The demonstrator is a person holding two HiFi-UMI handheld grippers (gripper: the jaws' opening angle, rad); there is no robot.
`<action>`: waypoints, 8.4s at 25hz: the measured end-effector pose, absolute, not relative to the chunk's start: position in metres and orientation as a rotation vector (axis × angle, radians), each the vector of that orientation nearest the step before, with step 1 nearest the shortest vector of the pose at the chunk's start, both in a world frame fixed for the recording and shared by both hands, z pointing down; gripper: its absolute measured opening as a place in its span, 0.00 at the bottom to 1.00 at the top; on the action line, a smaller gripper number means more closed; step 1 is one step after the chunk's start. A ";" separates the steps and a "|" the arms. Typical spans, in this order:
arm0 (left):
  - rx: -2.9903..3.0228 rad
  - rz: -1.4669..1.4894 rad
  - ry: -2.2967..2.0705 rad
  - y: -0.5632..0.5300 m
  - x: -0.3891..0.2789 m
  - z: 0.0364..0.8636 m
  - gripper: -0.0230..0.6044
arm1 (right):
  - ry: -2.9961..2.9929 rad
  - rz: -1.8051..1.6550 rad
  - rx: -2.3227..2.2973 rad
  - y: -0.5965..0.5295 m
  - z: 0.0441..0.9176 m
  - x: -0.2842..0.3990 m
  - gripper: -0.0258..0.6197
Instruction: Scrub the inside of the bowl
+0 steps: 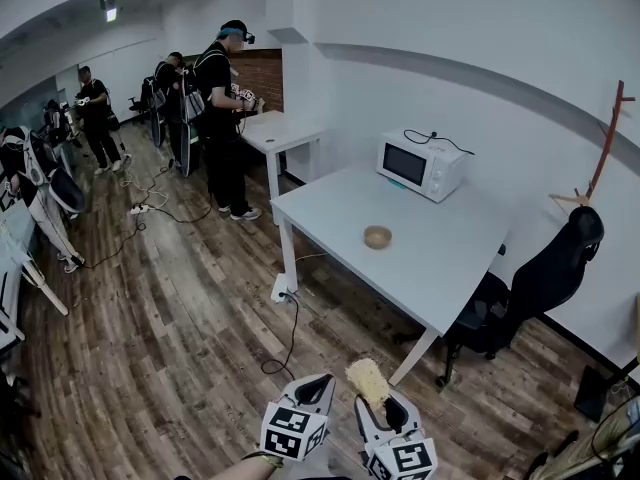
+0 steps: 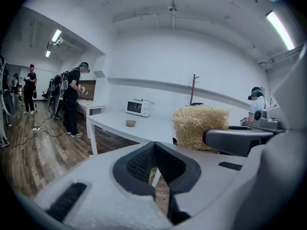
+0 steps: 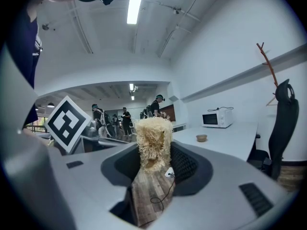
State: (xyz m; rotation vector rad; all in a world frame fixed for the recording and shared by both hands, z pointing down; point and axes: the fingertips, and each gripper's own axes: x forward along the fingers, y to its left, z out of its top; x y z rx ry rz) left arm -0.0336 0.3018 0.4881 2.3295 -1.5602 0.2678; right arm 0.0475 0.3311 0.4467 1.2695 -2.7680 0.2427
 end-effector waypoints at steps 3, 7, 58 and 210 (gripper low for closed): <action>2.315 0.273 -1.566 0.295 -0.040 0.490 0.07 | -2.774 0.260 1.270 0.323 0.447 0.044 0.32; 2.296 0.280 -1.570 0.282 -0.047 0.493 0.07 | -2.781 0.278 1.250 0.309 0.447 0.038 0.32; 2.329 0.240 -1.380 -0.096 -0.166 0.512 0.07 | -2.620 0.353 1.537 -0.057 0.457 -0.036 0.32; 2.013 0.511 -1.211 -0.329 -0.035 0.657 0.08 | -2.319 0.536 1.189 -0.277 0.587 0.066 0.32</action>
